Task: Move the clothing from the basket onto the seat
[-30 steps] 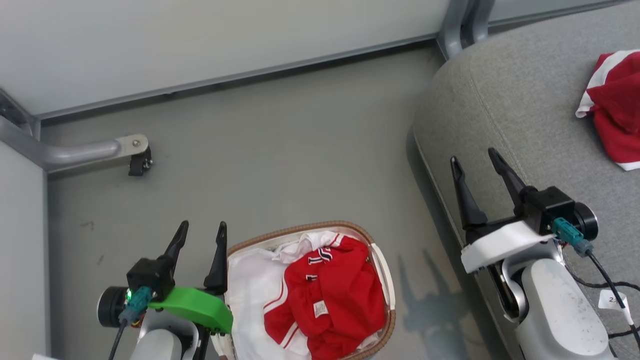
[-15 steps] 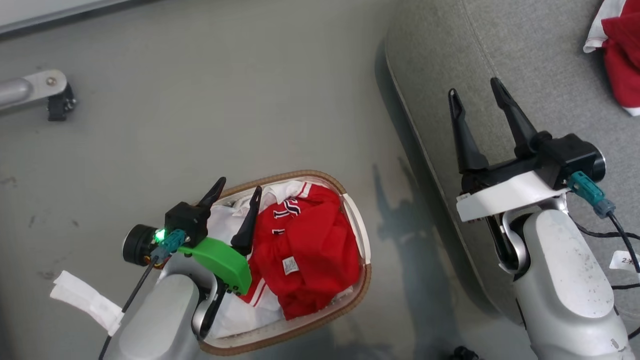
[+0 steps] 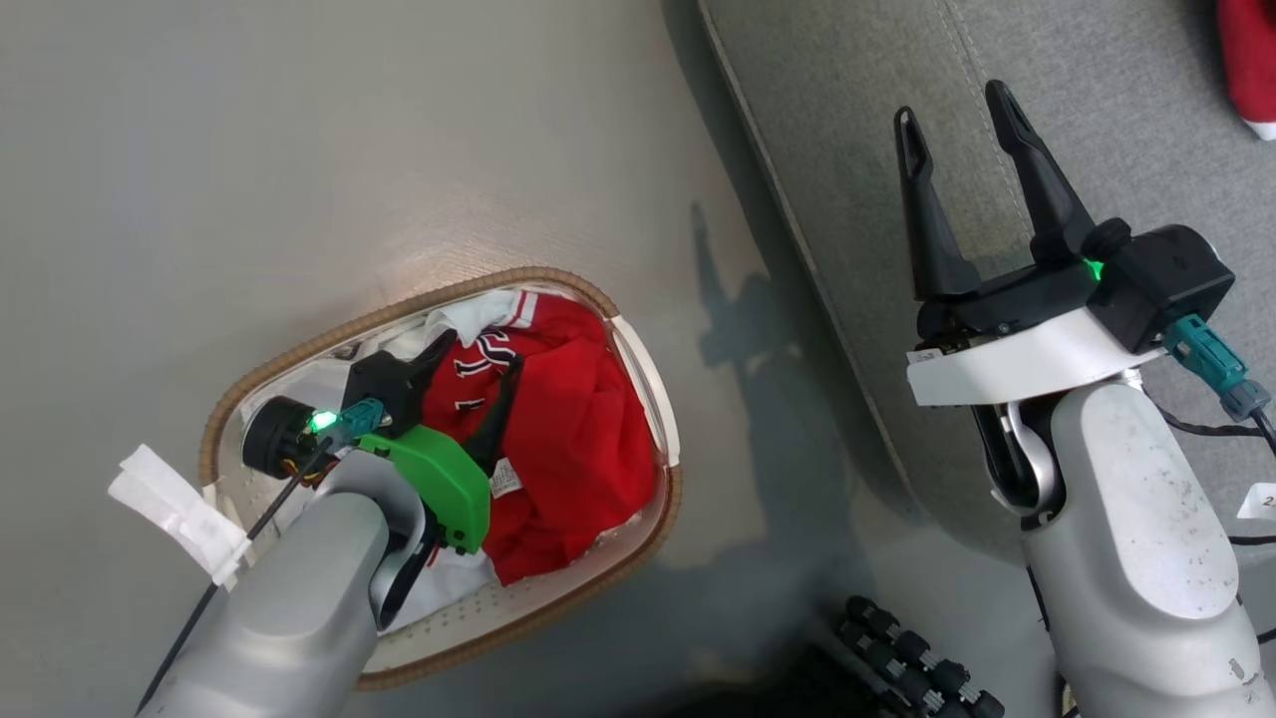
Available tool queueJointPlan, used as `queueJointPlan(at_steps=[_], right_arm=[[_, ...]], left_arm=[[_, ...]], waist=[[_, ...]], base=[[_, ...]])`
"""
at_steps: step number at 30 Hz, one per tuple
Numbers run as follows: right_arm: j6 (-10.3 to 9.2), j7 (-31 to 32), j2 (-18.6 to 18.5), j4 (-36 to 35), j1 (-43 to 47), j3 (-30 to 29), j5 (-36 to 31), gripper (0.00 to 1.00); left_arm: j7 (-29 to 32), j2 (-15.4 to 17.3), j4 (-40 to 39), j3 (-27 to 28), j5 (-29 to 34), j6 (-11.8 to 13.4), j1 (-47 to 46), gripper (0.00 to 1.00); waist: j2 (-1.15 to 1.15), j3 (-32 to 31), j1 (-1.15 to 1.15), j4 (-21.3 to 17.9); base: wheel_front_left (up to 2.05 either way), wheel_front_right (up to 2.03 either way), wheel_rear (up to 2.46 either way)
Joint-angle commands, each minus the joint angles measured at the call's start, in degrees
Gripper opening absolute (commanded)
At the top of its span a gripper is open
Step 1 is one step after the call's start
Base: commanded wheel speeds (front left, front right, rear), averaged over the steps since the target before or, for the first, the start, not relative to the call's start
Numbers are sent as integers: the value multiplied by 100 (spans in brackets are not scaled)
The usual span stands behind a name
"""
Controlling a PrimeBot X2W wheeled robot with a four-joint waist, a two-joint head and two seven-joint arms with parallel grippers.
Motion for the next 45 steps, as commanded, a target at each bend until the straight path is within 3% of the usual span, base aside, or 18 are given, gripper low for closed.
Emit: queueJointPlan(at_steps=[1,14,26,27,28,36,45], right_arm=[[-6,-3,-8,-45,-63,23,26,100],[-6,-3,-9,-278,-168,15,-37,100],[-6,-3,-9,-275,-14,-75,-127,100],[-6,-3,-10,-266,-25,-82,-119,100],[-6,-3,-9,-258,-47,-85,-105,100],[-6,-3,-10,-135,-178,-44,-51,100],[-6,-3,-12,249,79,-97,-153,100]], left_arm=[[-2,103,84,-160,-135,-20,-175,100],[65,388,566,-1732,-1405,-20,-1015,100],[461,477,373,-2690,-2376,-20,-1068,100],[493,499,293,-2721,-2409,-20,-1037,34],[528,530,227,-2739,-2427,-20,-1012,0],[258,566,-17,-2778,-2467,-20,-792,0],[-8,355,-97,-2750,-2792,-20,-277,0]], waist=[[0,393,0,-279],[0,915,0,-369],[0,937,0,-304],[0,930,0,-307],[0,920,0,-308],[0,554,0,-256],[0,-557,0,39]], base=[[0,0,0],[0,0,0],[0,0,0],[0,0,0],[0,0,0],[0,0,0],[0,0,0]])
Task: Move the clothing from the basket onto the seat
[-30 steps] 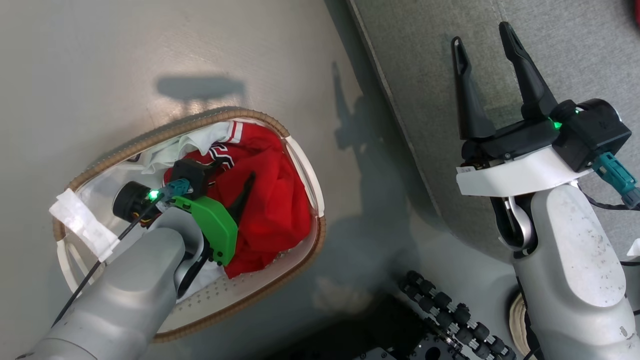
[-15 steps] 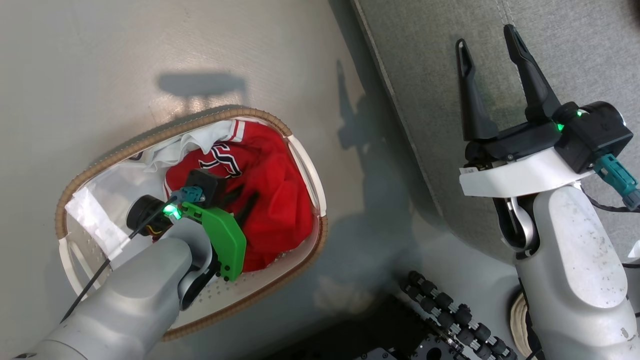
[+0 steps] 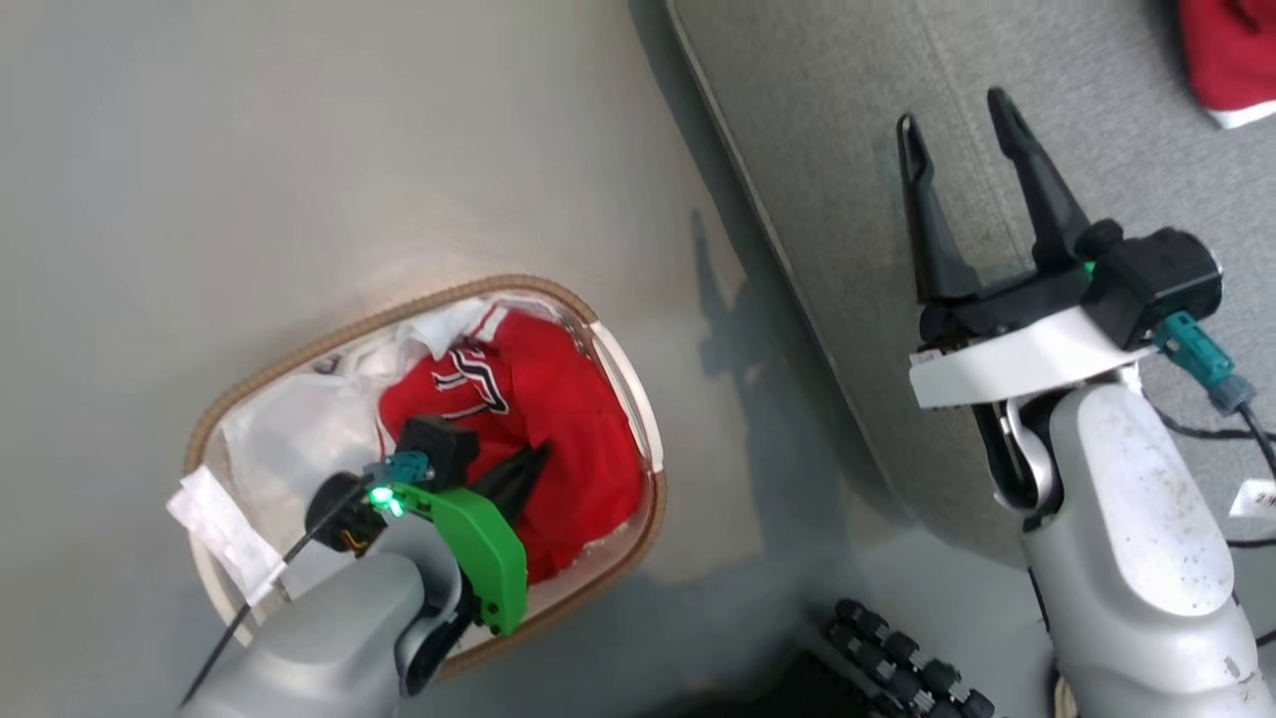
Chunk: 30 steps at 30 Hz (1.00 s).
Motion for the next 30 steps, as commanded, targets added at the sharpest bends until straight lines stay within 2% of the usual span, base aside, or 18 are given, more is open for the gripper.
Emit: queueJointPlan(at_steps=[1,16,30], right_arm=[[-6,-3,-18,77,147,-33,-43,100],[-6,-3,-21,670,1043,-249,-302,100],[-6,-3,-19,1008,1891,-272,-216,100]], left_arm=[[-34,-36,-68,117,-38,-20,132,0],[-35,-259,-926,1699,1064,-20,1589,0],[-35,-316,-2174,3017,2156,-20,2193,0]], waist=[[0,-691,0,277],[0,-2554,0,1188],[0,-3629,0,1429]], base=[[0,0,0],[0,0,0],[0,0,0]])
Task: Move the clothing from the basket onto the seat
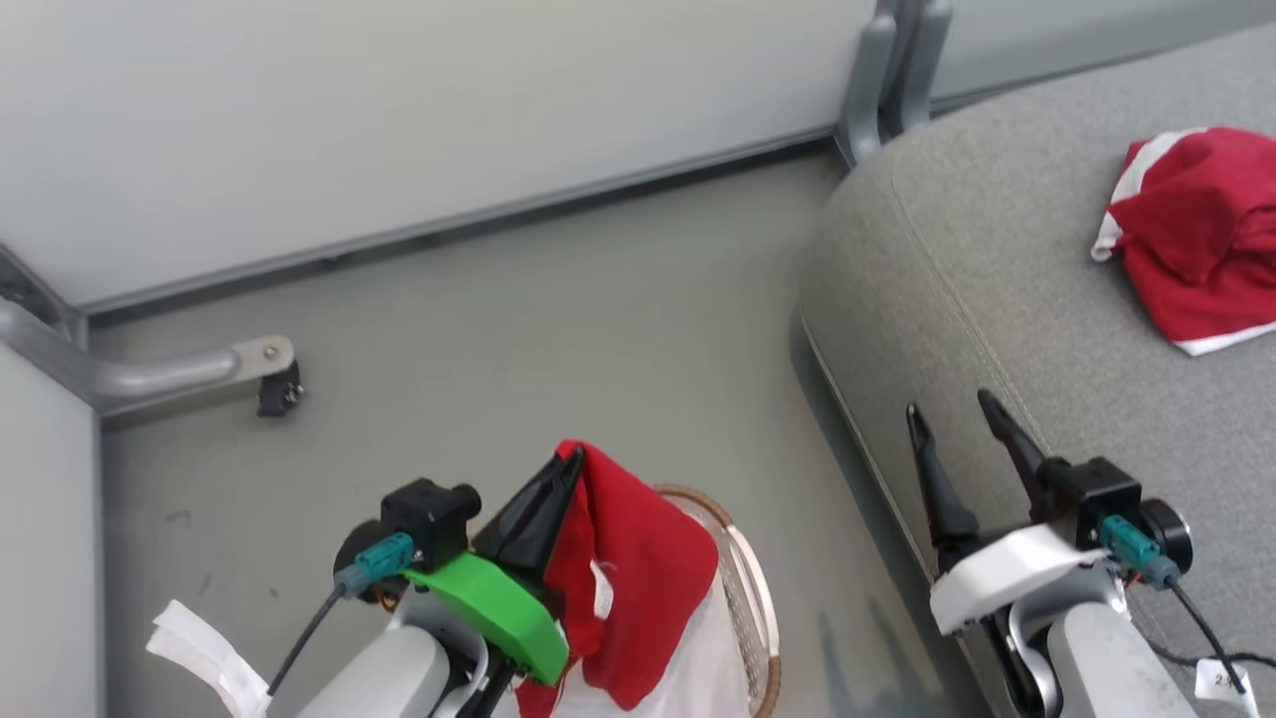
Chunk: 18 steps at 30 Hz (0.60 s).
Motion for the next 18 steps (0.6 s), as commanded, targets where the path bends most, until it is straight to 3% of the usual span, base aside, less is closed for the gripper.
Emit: queueJointPlan(at_steps=[1,11,18], right_arm=[[-6,-3,-21,39,142,15,24,100],[-6,-3,-21,237,523,224,30,100],[-6,-3,-20,274,501,684,-99,100]], left_arm=[[-23,-22,-119,109,111,-20,83,0],[-22,-8,-1039,780,580,-20,-242,0],[-22,-76,-1224,842,728,-20,-419,0]], waist=[[0,-466,0,250],[0,-711,0,326],[0,-720,0,436]], base=[[0,0,0],[0,0,0],[0,0,0]])
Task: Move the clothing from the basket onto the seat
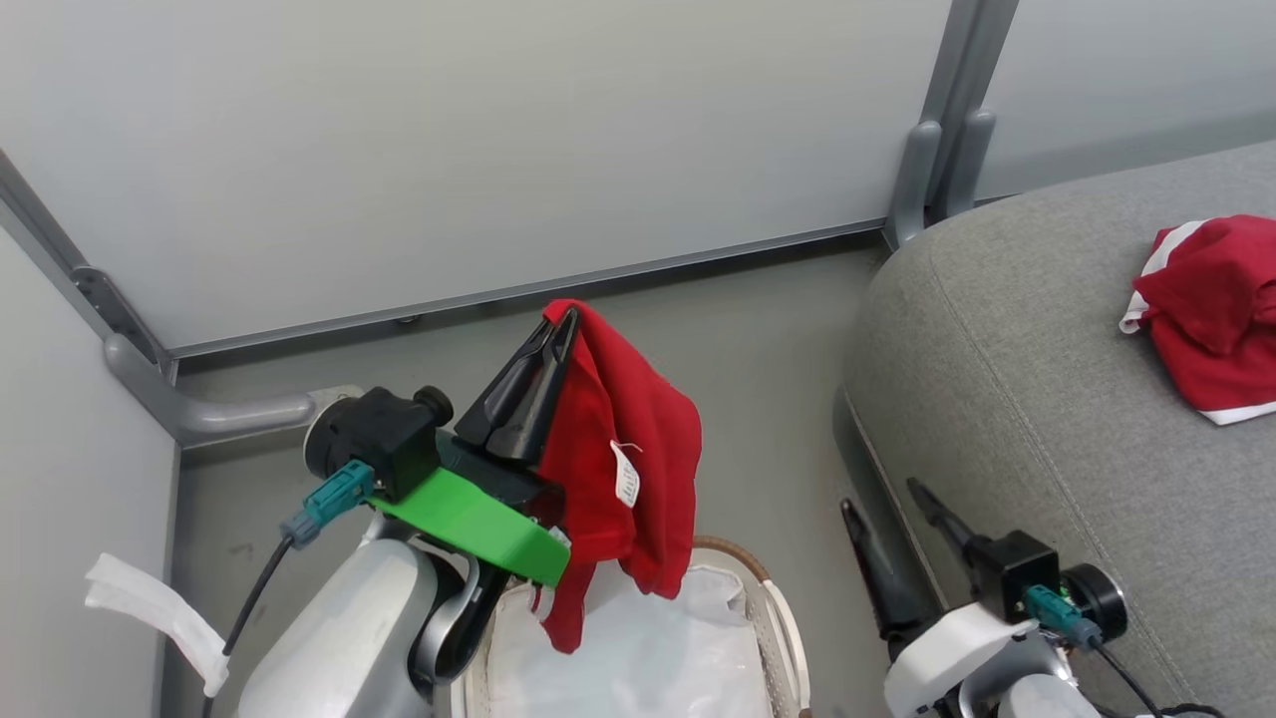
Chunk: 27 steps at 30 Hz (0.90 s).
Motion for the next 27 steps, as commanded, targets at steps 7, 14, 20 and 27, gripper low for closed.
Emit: queueJointPlan(at_steps=[7,14,20,27], right_arm=[[-6,-3,-18,154,-514,1149,64,100],[-7,-3,-18,218,-1130,2002,352,100],[-6,-3,-21,412,-1436,2181,348,100],[-6,-3,-17,882,-1669,2160,331,100]], left_arm=[[-22,-122,-23,-248,35,-20,-217,0],[-22,-231,-30,-550,-29,-20,-375,0],[-22,-306,-48,-786,-77,-20,-515,0],[-22,-330,-123,-1003,-109,-20,-672,0]], waist=[[0,69,0,226],[0,225,0,524],[0,374,0,727],[0,533,0,846]], base=[[0,0,0],[0,0,0],[0,0,0],[0,0,0]])
